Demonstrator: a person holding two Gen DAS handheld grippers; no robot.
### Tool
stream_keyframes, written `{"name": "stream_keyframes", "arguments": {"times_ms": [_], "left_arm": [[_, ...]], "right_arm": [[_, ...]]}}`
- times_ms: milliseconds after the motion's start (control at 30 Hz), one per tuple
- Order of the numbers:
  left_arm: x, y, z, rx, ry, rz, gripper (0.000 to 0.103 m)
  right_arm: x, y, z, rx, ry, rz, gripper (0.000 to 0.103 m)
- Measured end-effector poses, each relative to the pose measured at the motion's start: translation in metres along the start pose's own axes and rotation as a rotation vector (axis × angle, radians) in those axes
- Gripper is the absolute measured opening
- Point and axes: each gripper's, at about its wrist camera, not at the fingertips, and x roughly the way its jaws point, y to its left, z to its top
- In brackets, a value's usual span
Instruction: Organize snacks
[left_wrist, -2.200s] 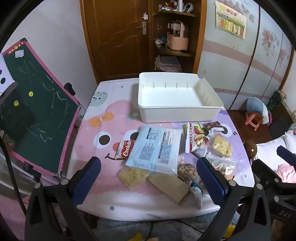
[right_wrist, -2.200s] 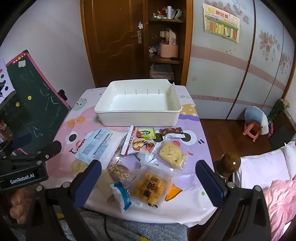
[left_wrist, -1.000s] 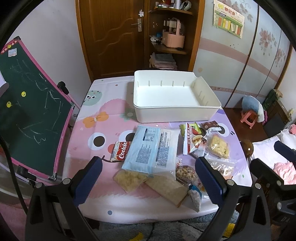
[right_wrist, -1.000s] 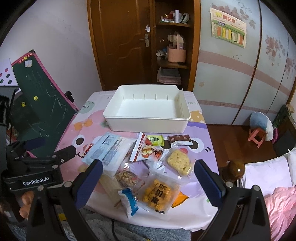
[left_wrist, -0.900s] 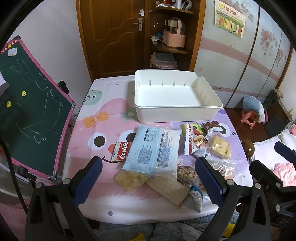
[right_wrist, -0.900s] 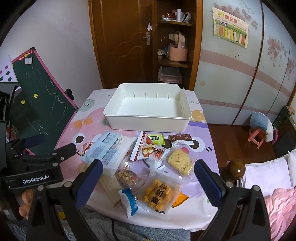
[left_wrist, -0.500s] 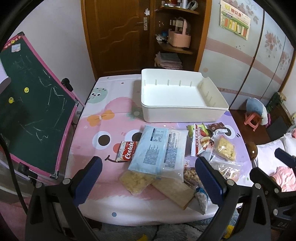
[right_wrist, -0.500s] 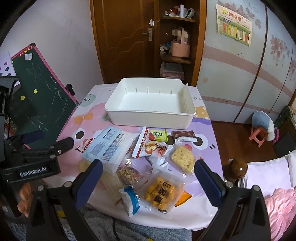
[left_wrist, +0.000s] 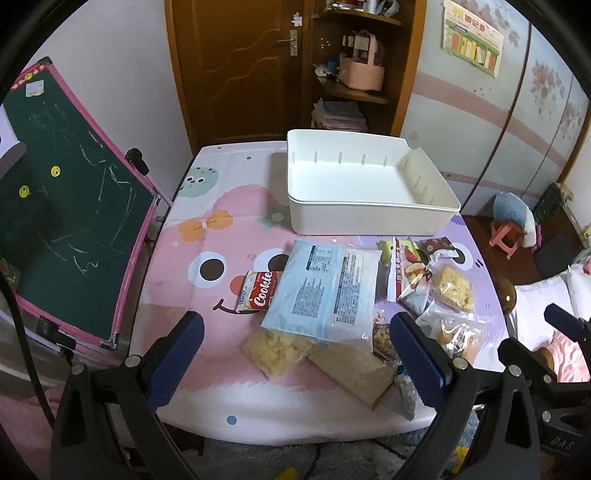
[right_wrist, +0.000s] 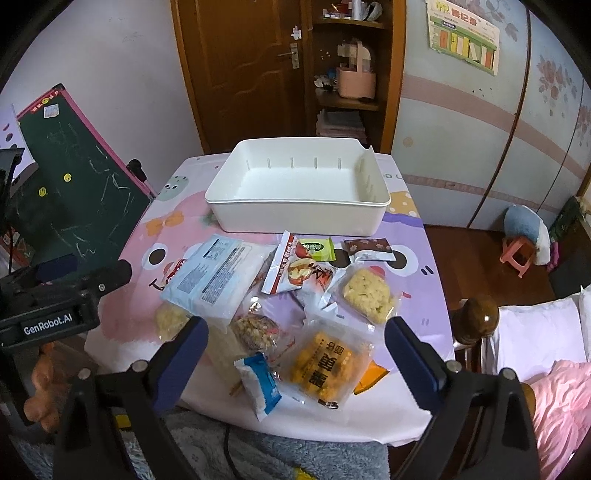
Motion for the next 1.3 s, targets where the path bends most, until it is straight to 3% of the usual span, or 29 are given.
{"name": "stream_keyframes", "arguments": {"times_ms": [400, 833, 1100, 1233, 1300], "left_arm": [[-0.005, 0.0, -0.007, 0.016, -0.019, -0.011, 0.1], [0.02, -0.001, -0.01, 0.065, 0.027, 0.021, 0.1], [0.053, -0.015, -0.004, 0.123, 0.044, 0.053, 0.1], [0.081, -0.015, -0.001, 0.122, 0.101, 0.037, 0.1], [0.095, -0.013, 0.0, 0.119, 0.126, 0.035, 0.1]], "right_arm": [[0.005, 0.005, -0.013, -0.029, 0.024, 0.01, 0.086], [0.028, 0.023, -0.028, -0.149, 0.071, 0.031, 0.084], [0.067, 0.025, -0.042, -0.17, 0.191, 0.092, 0.078], [0.091, 0.028, -0.053, -0.185, 0.251, 0.103, 0.077], [0.106, 0.027, -0.059, -0.171, 0.303, 0.127, 0.072]]}}
